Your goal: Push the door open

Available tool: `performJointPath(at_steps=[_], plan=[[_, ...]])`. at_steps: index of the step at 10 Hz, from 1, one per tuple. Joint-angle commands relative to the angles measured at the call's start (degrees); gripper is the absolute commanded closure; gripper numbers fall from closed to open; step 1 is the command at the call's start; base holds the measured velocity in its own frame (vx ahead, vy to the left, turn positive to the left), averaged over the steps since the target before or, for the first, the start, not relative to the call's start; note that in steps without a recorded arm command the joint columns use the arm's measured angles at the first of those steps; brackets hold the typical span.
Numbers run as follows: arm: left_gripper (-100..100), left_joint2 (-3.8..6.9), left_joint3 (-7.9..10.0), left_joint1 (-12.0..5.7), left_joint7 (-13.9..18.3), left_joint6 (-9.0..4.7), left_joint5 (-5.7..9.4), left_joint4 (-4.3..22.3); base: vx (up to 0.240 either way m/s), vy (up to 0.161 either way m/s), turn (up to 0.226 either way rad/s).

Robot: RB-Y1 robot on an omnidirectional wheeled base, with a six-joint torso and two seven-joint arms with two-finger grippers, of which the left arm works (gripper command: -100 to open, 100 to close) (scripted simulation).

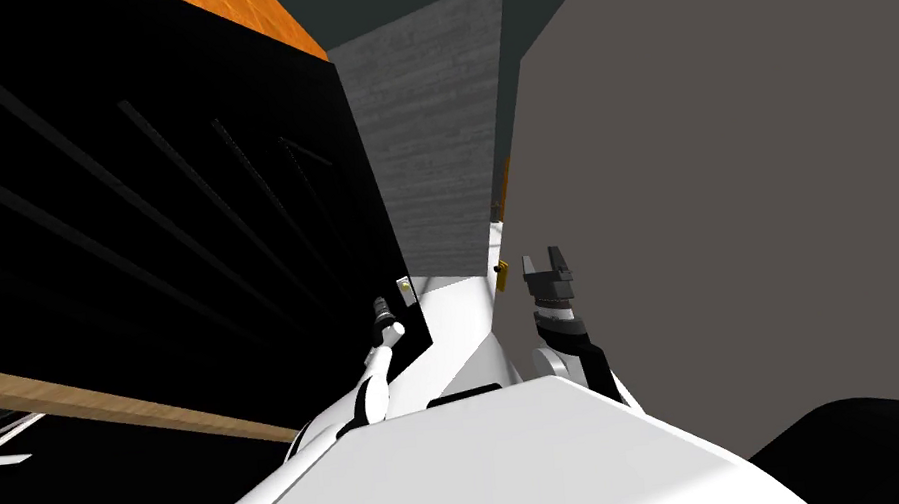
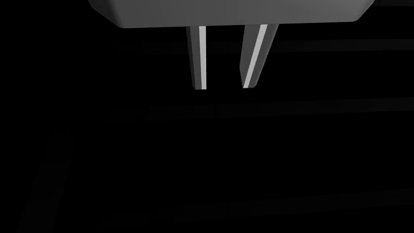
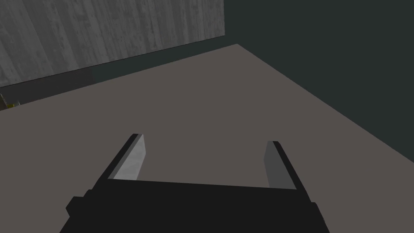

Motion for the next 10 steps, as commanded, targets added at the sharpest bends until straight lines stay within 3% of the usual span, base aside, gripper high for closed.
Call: performJointPath(at_steps=[1,4,6,7,9,10], plan=[[-100,-0.98,0.86,-0.89,0.31,-0.33,-1.67,1.17,-0.133,-0.038,0.202],[-100,-3.55,2.23,-2.27,0.8,-0.73,-4.27,2.97,-0.112,-0.082,0.135],[-100,-3.55,2.23,-2.27,0.8,-0.73,-4.27,2.97,-0.02,-0.087,0.017],[-100,-4.85,2.7,-2.75,0.97,-0.87,-5.17,3.6,-0.009,-0.108,0.043],[-100,-5.93,3.02,-3.07,1.09,-0.96,-5.78,4.02,0.004,-0.208,0.013],[-100,-5.93,3.02,-3.07,1.09,-0.96,-5.78,4.02,0.014,-0.152,-0.007]])
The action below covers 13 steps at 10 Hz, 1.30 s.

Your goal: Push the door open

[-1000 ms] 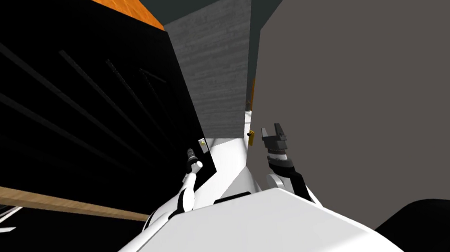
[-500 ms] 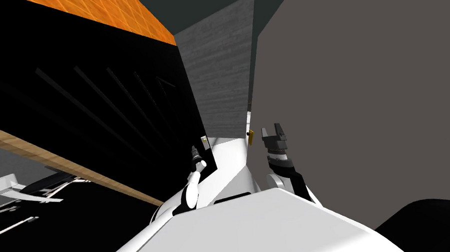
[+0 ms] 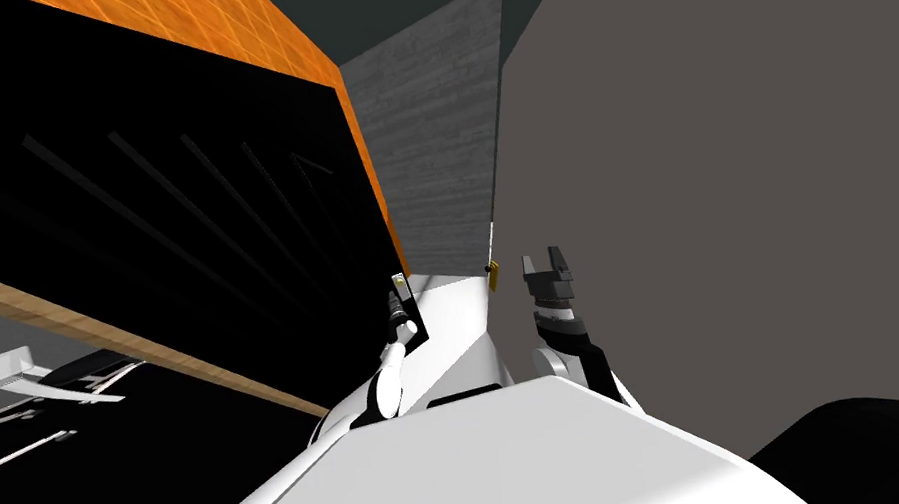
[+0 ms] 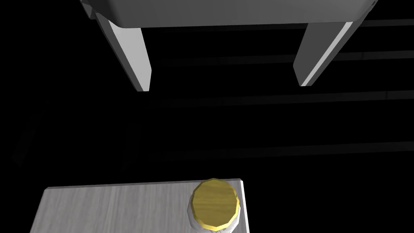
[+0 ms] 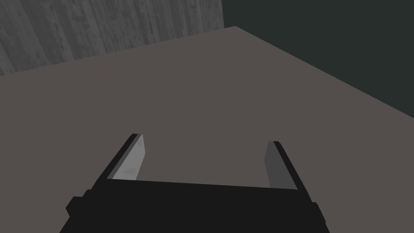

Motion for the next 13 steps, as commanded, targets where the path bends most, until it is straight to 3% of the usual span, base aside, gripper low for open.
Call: performJointPath(at_steps=[1,3,6,12,13], plan=[[-100,-0.73,0.3,-0.41,-0.12,-0.23,-0.26,0.35,0.038,-0.214,-0.064],[-100,0.13,0.17,-0.14,-0.04,-0.13,-0.18,-0.01,0.007,0.001,0.037],[-100,1.24,0.18,-0.14,-0.06,-0.16,-0.18,0.0,0.005,0.199,0.029],[-100,6.6,0.31,-0.12,-0.24,-0.45,-0.16,0.12,0.068,0.168,0.021],[-100,6.6,0.31,-0.12,-0.24,-0.45,-0.16,0.12,0.132,0.058,-0.006]])
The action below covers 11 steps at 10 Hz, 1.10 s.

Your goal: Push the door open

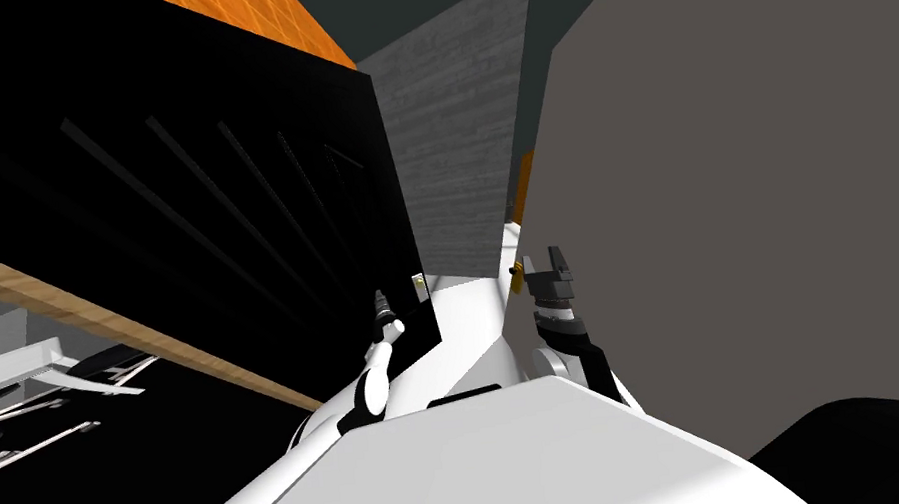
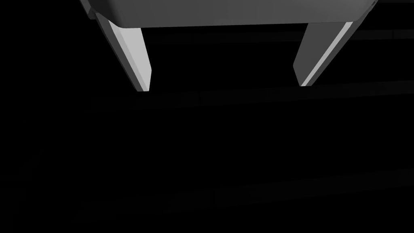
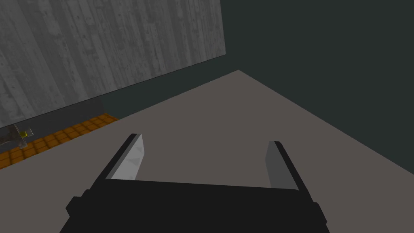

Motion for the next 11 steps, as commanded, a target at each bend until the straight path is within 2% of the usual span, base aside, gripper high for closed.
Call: performJointPath(at_steps=[1,2,4,6,7,8,9,10,11], plan=[[-100,0.57,-0.12,-0.15,0.35,-1.1,-0.03,1.24,0.151,-0.006,-0.03],[-100,0.34,-0.1,-0.15,0.32,-1.15,-0.03,1.26,0.165,-0.066,-0.037],[-100,-1.05,-0.04,-0.14,0.24,-1.28,-0.02,1.31,0.169,-0.109,-0.041],[-100,-3.62,0.0,-0.13,0.17,-1.39,-0.01,1.36,0.146,-0.135,-0.03],[-100,-3.62,0.0,-0.13,0.17,-1.39,-0.01,1.36,0.086,-0.113,-0.038],[-100,-4.73,0.01,-0.13,0.15,-1.42,-0.01,1.37,0.062,-0.087,-0.04],[-100,-4.73,0.01,-0.13,0.15,-1.42,-0.01,1.82,0.03,-0.058,-0.014],[-100,-6.12,0.03,-0.13,0.13,-1.45,-0.01,1.39,0.031,-0.074,-0.029],[-100,-6.55,0.03,-0.13,0.12,-1.46,-0.01,1.39,0.043,-0.095,-0.04]])
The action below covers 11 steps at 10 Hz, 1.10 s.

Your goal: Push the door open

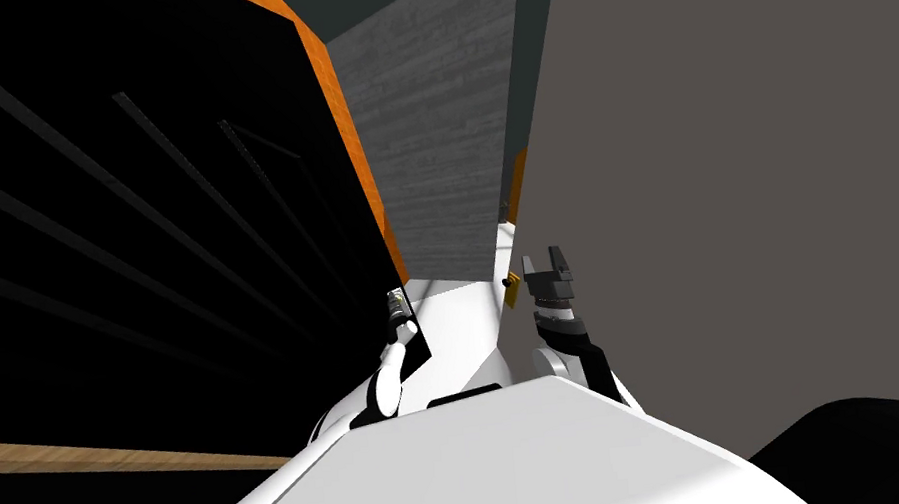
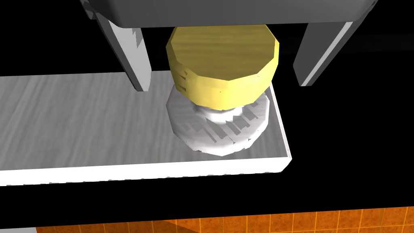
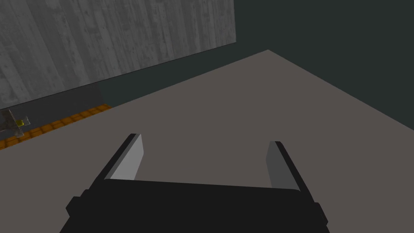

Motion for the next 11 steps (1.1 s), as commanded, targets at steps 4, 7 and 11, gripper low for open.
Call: performJointPath(at_steps=[4,7,11], plan=[[100,0.0,0.0,0.0,0.0,0.0,0.0,0.0,-0.001,-0.003,-0.004],[100,0.0,0.0,0.0,0.0,0.0,0.0,0.0,0.0,0.002,-0.002],[100,2.26,0.76,-0.41,-0.87,-0.44,0.52,0.65,0.123,0.044,0.081]])
